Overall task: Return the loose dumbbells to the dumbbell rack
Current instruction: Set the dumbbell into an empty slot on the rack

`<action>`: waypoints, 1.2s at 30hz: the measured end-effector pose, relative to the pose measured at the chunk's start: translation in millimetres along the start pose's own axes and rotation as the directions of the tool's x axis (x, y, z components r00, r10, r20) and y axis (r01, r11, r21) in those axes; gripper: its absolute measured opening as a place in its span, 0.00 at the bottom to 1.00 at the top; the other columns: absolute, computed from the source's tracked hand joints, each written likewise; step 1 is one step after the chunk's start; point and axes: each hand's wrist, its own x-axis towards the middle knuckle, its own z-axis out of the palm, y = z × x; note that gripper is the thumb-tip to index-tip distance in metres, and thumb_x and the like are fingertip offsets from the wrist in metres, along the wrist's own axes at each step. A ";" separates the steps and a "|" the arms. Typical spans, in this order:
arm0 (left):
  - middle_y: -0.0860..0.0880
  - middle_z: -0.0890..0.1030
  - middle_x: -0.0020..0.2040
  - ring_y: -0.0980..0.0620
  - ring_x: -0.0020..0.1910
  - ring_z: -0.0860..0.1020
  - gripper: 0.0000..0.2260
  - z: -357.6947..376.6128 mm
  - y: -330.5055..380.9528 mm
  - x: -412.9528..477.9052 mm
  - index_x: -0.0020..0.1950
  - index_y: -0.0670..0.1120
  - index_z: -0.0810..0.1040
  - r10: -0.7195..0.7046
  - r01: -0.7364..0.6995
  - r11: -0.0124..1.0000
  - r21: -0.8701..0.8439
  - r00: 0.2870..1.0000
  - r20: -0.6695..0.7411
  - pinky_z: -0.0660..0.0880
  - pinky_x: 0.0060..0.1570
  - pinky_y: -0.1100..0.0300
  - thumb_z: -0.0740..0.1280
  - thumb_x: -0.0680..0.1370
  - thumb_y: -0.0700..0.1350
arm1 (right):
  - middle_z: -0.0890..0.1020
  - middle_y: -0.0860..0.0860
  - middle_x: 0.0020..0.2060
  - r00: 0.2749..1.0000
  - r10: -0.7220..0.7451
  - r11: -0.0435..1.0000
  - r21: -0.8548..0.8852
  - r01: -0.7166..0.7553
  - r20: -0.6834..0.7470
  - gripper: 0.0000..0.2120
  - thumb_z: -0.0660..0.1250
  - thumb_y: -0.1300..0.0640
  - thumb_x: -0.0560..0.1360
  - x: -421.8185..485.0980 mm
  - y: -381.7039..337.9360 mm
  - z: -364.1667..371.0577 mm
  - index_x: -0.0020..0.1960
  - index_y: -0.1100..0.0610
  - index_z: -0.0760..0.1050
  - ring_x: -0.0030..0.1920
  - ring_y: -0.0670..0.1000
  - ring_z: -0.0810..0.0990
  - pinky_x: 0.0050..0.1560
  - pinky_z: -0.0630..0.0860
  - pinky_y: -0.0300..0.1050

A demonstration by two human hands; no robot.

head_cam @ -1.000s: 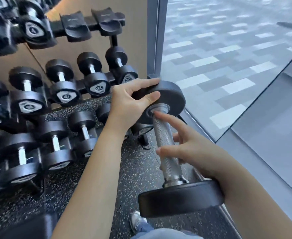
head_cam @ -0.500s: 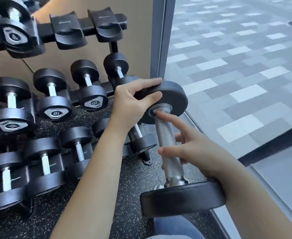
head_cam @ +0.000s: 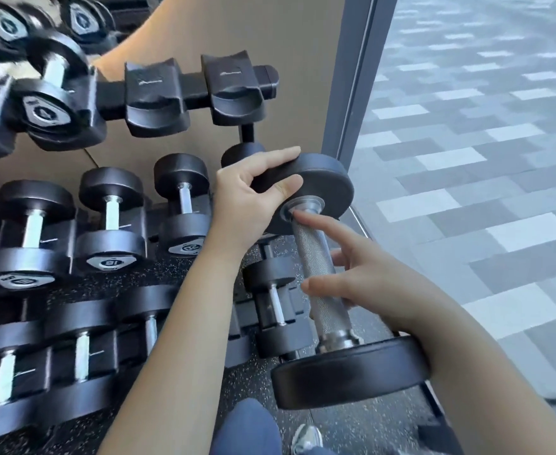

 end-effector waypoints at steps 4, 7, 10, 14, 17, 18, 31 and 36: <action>0.56 0.81 0.48 0.65 0.48 0.78 0.15 -13.7 -25.2 44.1 0.56 0.47 0.78 0.023 -0.023 0.999 0.044 1.000 -0.015 0.70 0.51 0.71 0.70 0.71 0.37 | 0.76 0.60 0.41 1.000 -0.001 1.000 0.009 0.001 0.032 0.35 0.69 0.68 0.69 53.0 -11.1 -11.1 0.64 0.36 0.66 0.35 0.54 0.72 0.33 0.69 0.45; 0.55 0.80 0.48 0.64 0.49 0.78 0.15 -27.7 -48.3 82.6 0.56 0.46 0.77 0.027 -0.027 0.999 0.033 1.000 -0.012 0.70 0.51 0.70 0.70 0.71 0.35 | 0.75 0.55 0.37 1.000 -0.016 1.000 -0.001 0.017 0.017 0.35 0.69 0.68 0.69 99.2 -20.7 -14.4 0.64 0.36 0.66 0.33 0.52 0.70 0.30 0.69 0.40; 0.55 0.81 0.48 0.64 0.49 0.77 0.14 -46.8 -67.8 121.7 0.55 0.46 0.78 0.014 -0.013 1.000 0.029 1.000 -0.014 0.70 0.52 0.70 0.70 0.71 0.35 | 0.73 0.53 0.34 1.000 -0.019 1.000 -0.020 0.019 0.012 0.35 0.68 0.68 0.69 146.4 -35.7 -14.0 0.65 0.37 0.65 0.31 0.51 0.67 0.27 0.66 0.37; 0.55 0.80 0.47 0.63 0.49 0.77 0.14 -74.5 -93.3 175.1 0.54 0.47 0.78 0.020 -0.019 0.999 0.040 0.999 -0.026 0.70 0.53 0.70 0.70 0.71 0.35 | 0.72 0.48 0.36 0.999 -0.037 0.998 -0.044 0.038 0.025 0.35 0.69 0.67 0.69 210.4 -54.0 -13.7 0.66 0.36 0.64 0.32 0.50 0.66 0.27 0.65 0.35; 0.54 0.81 0.48 0.62 0.50 0.78 0.14 -87.4 -109.9 206.6 0.54 0.47 0.78 0.017 -0.016 0.999 0.029 1.000 -0.024 0.71 0.53 0.69 0.70 0.70 0.36 | 0.69 0.39 0.38 0.998 -0.052 0.998 -0.022 0.053 0.021 0.36 0.69 0.66 0.69 248.8 -61.3 -16.2 0.66 0.36 0.64 0.34 0.40 0.66 0.27 0.65 0.27; 0.54 0.81 0.48 0.62 0.50 0.78 0.14 -90.2 -115.0 215.3 0.54 0.47 0.78 0.013 -0.013 0.999 0.029 1.000 -0.021 0.70 0.53 0.69 0.70 0.71 0.36 | 0.69 0.38 0.38 0.998 -0.052 0.998 -0.016 0.052 0.021 0.36 0.69 0.67 0.69 258.8 -63.2 -17.5 0.66 0.36 0.64 0.36 0.39 0.66 0.27 0.65 0.26; 0.55 0.80 0.48 0.65 0.49 0.77 0.15 -102.7 -171.1 318.6 0.53 0.49 0.79 -0.024 0.026 0.998 0.049 0.999 -0.037 0.70 0.53 0.71 0.70 0.70 0.33 | 0.72 0.55 0.37 0.998 -0.005 1.000 0.028 0.003 0.067 0.34 0.69 0.68 0.69 373.2 -86.5 -54.7 0.64 0.37 0.66 0.32 0.50 0.67 0.23 0.65 0.34; 0.54 0.80 0.49 0.63 0.50 0.77 0.16 -98.6 -189.9 362.0 0.53 0.49 0.78 -0.050 0.055 0.997 0.051 0.995 -0.088 0.70 0.54 0.69 0.70 0.70 0.33 | 0.73 0.58 0.42 0.994 -0.019 0.999 0.036 0.015 0.104 0.35 0.69 0.67 0.69 423.8 -89.0 -79.2 0.63 0.33 0.66 0.38 0.55 0.69 0.27 0.66 0.37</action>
